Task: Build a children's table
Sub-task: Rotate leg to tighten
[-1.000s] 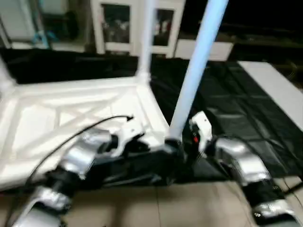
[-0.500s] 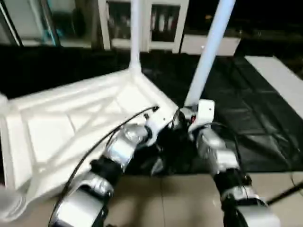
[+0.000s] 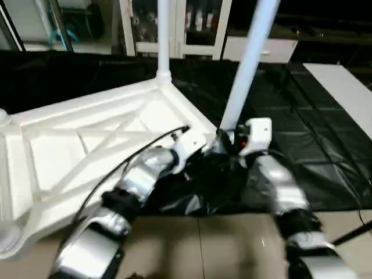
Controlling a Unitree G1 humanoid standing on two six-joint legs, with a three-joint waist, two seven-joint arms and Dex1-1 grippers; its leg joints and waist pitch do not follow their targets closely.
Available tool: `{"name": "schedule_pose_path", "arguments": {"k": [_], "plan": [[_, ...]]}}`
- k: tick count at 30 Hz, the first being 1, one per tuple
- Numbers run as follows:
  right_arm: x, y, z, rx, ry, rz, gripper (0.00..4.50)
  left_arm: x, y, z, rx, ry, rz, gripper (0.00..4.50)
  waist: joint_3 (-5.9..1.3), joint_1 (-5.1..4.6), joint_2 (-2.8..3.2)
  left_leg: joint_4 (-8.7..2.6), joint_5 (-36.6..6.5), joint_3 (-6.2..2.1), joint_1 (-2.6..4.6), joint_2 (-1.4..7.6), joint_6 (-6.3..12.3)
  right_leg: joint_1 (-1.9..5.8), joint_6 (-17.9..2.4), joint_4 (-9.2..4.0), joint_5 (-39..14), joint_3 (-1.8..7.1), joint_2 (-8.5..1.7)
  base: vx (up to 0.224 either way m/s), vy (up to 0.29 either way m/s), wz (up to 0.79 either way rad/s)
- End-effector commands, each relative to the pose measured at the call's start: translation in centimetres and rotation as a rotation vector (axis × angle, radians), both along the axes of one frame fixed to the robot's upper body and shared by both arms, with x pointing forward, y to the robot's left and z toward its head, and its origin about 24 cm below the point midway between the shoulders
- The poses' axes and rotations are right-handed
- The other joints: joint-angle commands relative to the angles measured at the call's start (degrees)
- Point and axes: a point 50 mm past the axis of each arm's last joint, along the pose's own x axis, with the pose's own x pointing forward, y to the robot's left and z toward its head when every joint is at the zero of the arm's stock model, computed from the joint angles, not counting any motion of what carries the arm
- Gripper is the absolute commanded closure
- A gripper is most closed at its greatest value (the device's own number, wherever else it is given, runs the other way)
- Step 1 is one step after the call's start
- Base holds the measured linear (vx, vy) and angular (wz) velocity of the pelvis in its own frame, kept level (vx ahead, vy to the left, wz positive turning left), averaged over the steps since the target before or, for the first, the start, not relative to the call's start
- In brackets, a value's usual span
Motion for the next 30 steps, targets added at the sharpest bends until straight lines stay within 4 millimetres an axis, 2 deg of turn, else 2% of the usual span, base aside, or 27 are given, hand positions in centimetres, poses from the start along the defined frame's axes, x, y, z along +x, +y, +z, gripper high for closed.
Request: {"name": "schedule_pose_path", "arguments": {"k": [1,2,3,4,5,6,7,10,12,15,17,20,30], "plan": [[-1.3,-0.8,0.5,-0.047,-0.007,0.228,0.19,-1.9,1.0,-1.8,0.015,0.144,-0.129,4.50,-3.67,0.36,-0.05,-3.82,-6.4,-0.31,0.44,2.11,4.83,3.76,-14.2,-3.71,2.0,2.86,-2.71,0.000,0.000,0.00],[-1.3,-0.8,0.5,-0.047,-0.007,0.228,0.19,-1.9,1.0,-1.8,0.015,0.144,-0.129,4.50,-3.44,0.24,-0.04,-4.02,-6.7,-0.29,0.42,2.36,4.90,3.44,-14.3,-3.76,1.7,3.02,-2.83,0.000,0.000,0.00],[-2.2,-1.0,0.4,-0.070,0.008,0.345,0.11,-2.5,1.4,-2.0,0.009,0.181,-0.181,4.50,-3.44,0.21,0.08,-4.06,-7.6,-0.24,0.63,2.29,4.56,3.27,-14.4,-3.91,0.5,2.98,-2.77,0.000,0.000,0.00],[-3.2,-1.3,0.4,-0.104,0.021,0.469,0.04,-3.0,1.9,-2.0,0.012,0.205,-0.241,4.50,-3.52,0.57,-0.06,-3.96,-8.5,-0.32,0.70,2.27,4.61,3.63,-14.1,-4.04,-0.6,2.95,-2.75,0.000,0.000,0.00],[-3.2,-1.3,0.4,-0.104,0.021,0.469,0.04,-3.0,1.9,-2.0,0.012,0.205,-0.241,4.50,-3.38,0.53,-0.04,-4.01,-8.5,-0.34,0.54,2.47,4.71,3.51,-13.9,-3.95,-0.6,3.08,-2.85,0.000,0.000,0.00],[-4.1,-1.5,0.4,-0.138,0.032,0.567,0.04,-3.5,2.2,-1.9,0.008,0.229,-0.308,4.50,-3.22,0.41,0.11,-4.34,-9.9,-0.42,0.55,2.45,4.21,3.37,-13.6,-4.30,-3.2,2.94,-2.90,0.000,0.000,0.00],[-4.7,-1.8,0.5,-0.174,0.041,0.641,0.04,-4.1,2.6,-1.6,0.001,0.255,-0.374,4.50,-3.19,0.40,-0.03,-4.37,-11.3,-0.40,0.76,2.55,3.58,3.23,-13.5,-4.46,-5.4,3.04,-3.01,0.000,0.000,0.00],[-5.2,-2.2,0.6,-0.197,0.058,0.705,0.04,-4.8,3.1,-1.4,0.006,0.301,-0.434,4.50,-3.04,0.34,0.03,-4.74,-13.3,-0.50,0.71,2.64,2.38,3.18,-13.0,-4.74,-9.3,3.08,-3.04,0.000,0.000,0.00],[-5.8,-2.6,0.8,-0.240,0.089,0.818,0.04,-6.0,4.3,-1.2,0.047,0.405,-0.532,4.50,-3.22,0.39,0.10,-4.67,-12.7,-0.46,1.09,2.80,1.89,2.87,-13.6,-4.47,-7.8,3.16,-3.01,0.000,0.000,0.00],[-5.9,-2.6,0.9,-0.252,0.094,0.848,0.04,-6.2,4.6,-1.2,0.059,0.428,-0.550,4.50,-3.08,0.33,0.19,-4.54,-11.1,-0.27,0.87,2.61,2.71,2.80,-14.7,-4.22,-4.7,3.19,-2.81,0.000,0.000,0.00],[-6.0,-2.5,1.0,-0.264,0.100,0.876,0.04,-6.4,4.7,-1.1,0.062,0.441,-0.560,4.50,-3.13,0.52,0.00,-4.51,-10.8,-0.26,0.85,2.58,2.56,2.95,-14.7,-4.22,-5.0,3.18,-2.91,0.000,0.000,0.00],[-6.2,-2.5,1.0,-0.275,0.124,0.933,0.04,-6.6,4.7,-1.0,0.060,0.450,-0.574,4.50,-3.21,0.60,0.06,-4.51,-10.5,-0.31,0.85,2.60,2.42,3.07,-14.6,-4.15,-5.2,3.12,-2.90,0.000,0.000,0.00],[-6.1,-2.5,0.8,-0.285,0.157,0.981,1.07,-6.5,4.4,-0.7,0.067,0.427,-0.561,4.50,-3.39,0.89,0.06,-4.24,-8.8,-0.25,0.80,2.49,2.91,3.16,-15.1,-3.88,-3.0,3.10,-2.85,0.000,0.000,0.00]]}}
